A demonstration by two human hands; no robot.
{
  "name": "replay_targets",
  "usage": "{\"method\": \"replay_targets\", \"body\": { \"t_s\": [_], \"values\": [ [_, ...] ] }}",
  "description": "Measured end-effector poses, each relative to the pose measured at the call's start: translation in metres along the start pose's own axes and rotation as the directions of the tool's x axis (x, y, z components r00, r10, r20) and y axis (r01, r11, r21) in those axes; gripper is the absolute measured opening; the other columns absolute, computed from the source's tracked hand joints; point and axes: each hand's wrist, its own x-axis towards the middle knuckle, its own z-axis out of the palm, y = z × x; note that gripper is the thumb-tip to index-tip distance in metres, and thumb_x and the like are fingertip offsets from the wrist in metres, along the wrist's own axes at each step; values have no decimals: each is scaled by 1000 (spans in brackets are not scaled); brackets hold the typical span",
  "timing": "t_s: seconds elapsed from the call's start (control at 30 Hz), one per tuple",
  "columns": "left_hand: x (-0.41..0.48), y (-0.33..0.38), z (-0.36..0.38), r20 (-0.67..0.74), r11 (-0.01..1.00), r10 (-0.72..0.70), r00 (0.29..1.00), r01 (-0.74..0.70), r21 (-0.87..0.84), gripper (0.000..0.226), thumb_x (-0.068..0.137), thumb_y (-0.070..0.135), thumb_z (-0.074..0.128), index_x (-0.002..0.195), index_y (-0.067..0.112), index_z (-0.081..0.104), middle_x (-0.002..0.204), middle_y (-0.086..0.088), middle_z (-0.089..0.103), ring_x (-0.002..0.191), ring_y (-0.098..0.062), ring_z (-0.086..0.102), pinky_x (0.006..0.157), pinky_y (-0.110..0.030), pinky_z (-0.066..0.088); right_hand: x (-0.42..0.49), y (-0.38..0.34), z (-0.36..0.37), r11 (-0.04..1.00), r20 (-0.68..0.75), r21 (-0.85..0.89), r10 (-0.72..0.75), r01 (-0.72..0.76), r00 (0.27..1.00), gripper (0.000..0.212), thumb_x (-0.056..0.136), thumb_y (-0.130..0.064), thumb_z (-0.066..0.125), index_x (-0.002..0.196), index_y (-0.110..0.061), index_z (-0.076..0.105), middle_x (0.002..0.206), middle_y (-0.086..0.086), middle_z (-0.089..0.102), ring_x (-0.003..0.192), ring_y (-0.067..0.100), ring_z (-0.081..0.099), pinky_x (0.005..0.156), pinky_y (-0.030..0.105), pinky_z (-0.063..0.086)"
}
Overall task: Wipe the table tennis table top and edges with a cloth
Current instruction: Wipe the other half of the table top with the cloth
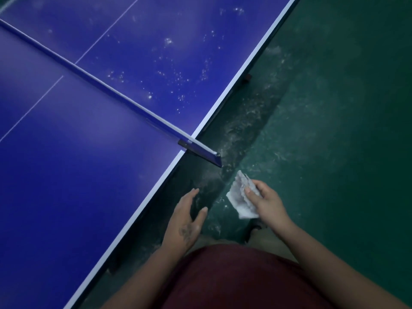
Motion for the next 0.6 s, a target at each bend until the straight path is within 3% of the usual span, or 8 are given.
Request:
{"method": "replay_targets", "body": {
  "t_s": [0.1,0.23,0.4,0.5,0.6],
  "values": [
    [9,40,19,-62,1000,-16,998,14,-28,60,103,28,74,158,25,49,156,9,53,140,-9,54,120,-37,46,18,-15,-42,1000,19,0,-28,28,999,12,105,-15,66,110,-24,72,101,-8,77,81,-3,72,70,11,53],
    [20,83,39,-152,999,-24,988,20,-32,58,104,29,73,157,26,50,151,14,53,136,7,48,118,-26,43,41,-31,-98,995,86,-66,-68,73,994,13,105,-13,66,116,-16,72,103,-3,76,74,-9,68,67,9,51],
    [32,120,56,-255,995,-58,965,35,-93,57,104,29,72,156,26,52,145,15,57,134,10,51,113,-21,44,73,-56,-142,988,131,-111,-91,105,987,14,105,-20,66,117,-19,74,105,-4,78,80,-4,71,68,10,52],
    [39,133,60,-303,993,-63,951,28,-118,53,104,28,73,154,28,54,140,23,57,130,13,53,104,-7,41,90,-70,-144,991,146,-92,-80,94,986,17,105,-23,67,120,-19,74,107,-2,79,94,12,75,79,25,58],
    [49,140,59,-345,992,-45,937,0,-130,50,103,24,73,143,46,52,138,28,56,128,14,53,100,-3,39,104,-81,-135,990,190,-92,-85,104,978,15,105,-23,67,119,-22,74,111,0,79,101,21,76,88,39,58]
  ]
}}
